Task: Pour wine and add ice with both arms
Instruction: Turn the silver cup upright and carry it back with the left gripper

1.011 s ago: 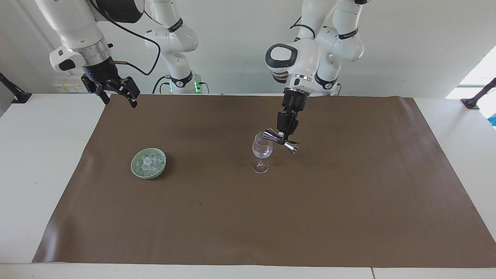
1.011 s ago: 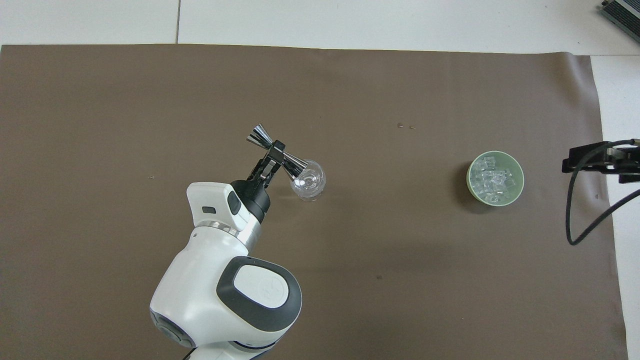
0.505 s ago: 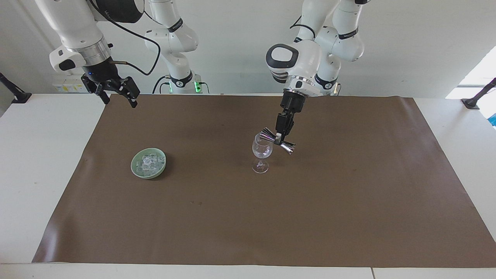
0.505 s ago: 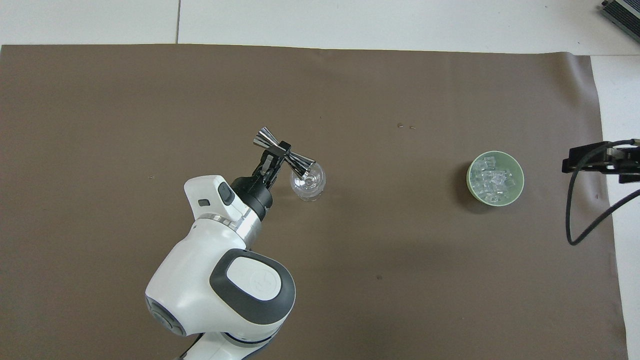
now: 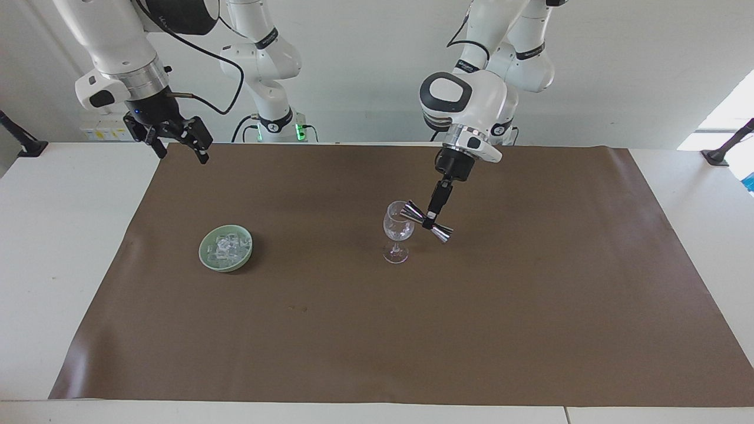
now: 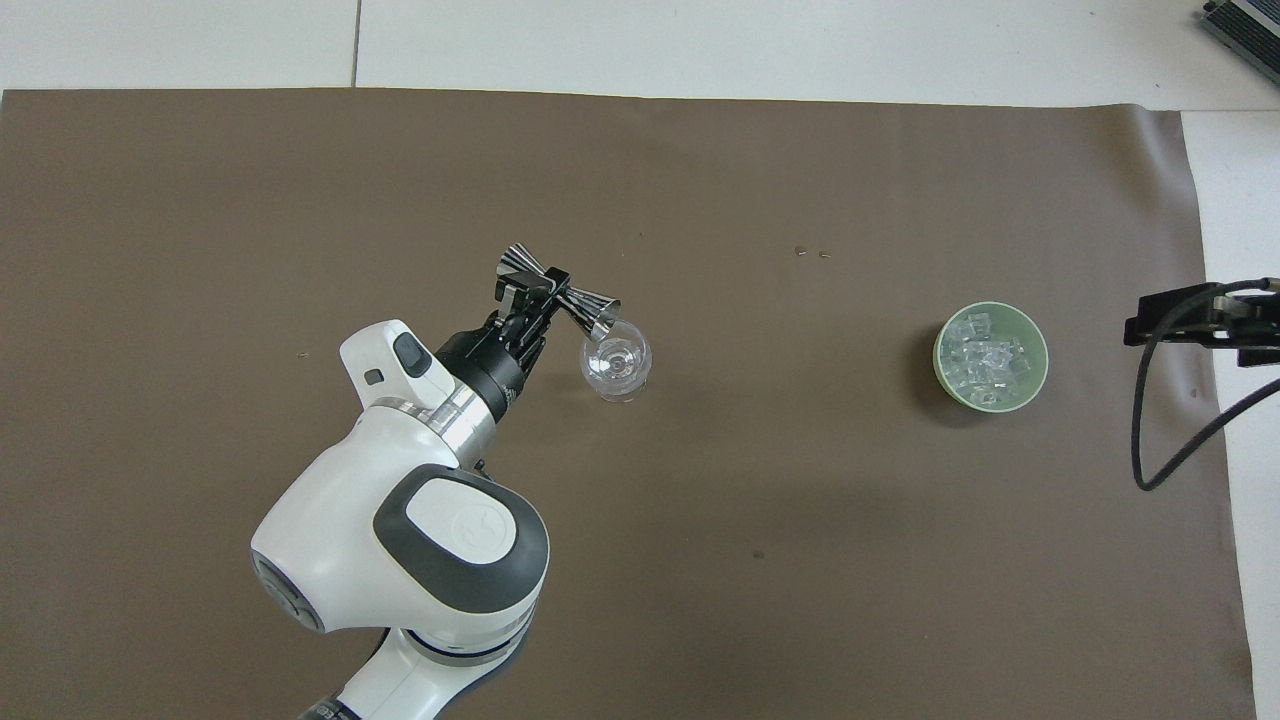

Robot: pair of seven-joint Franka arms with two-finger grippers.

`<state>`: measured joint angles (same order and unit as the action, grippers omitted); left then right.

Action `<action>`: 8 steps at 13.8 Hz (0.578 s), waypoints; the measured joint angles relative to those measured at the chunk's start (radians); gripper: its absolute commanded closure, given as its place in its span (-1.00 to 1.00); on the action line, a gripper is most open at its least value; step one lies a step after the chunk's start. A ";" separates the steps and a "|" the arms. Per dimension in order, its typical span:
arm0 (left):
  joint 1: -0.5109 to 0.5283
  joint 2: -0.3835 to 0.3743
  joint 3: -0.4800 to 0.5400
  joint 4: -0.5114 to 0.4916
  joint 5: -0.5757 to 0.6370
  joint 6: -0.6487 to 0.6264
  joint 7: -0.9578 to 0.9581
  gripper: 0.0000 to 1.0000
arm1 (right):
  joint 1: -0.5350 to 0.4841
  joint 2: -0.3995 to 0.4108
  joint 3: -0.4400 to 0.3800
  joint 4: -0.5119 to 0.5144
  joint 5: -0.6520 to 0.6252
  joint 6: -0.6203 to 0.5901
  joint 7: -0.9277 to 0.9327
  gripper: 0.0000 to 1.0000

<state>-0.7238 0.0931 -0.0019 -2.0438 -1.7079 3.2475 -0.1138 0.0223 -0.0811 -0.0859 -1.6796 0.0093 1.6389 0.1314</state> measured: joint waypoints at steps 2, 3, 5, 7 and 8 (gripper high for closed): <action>0.022 -0.005 0.001 0.000 -0.001 -0.037 -0.062 1.00 | 0.000 0.000 0.000 0.000 0.000 0.000 0.000 -1.00; 0.038 -0.007 0.001 -0.001 -0.001 -0.063 -0.083 1.00 | 0.000 0.000 0.000 0.000 0.000 0.000 0.000 -1.00; 0.073 -0.013 0.002 -0.008 -0.003 -0.114 -0.113 1.00 | 0.000 0.000 0.000 0.000 0.000 0.000 0.000 -1.00; 0.116 -0.022 0.004 -0.019 -0.004 -0.169 -0.146 1.00 | 0.000 0.000 0.000 0.000 0.000 0.000 0.000 -1.00; 0.139 -0.028 0.004 -0.025 -0.004 -0.194 -0.168 1.00 | 0.000 0.000 0.000 0.000 0.000 0.000 0.000 -1.00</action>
<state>-0.5848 0.0646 0.0022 -2.0692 -1.7121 3.0531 -0.2821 0.0223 -0.0811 -0.0859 -1.6796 0.0093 1.6389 0.1314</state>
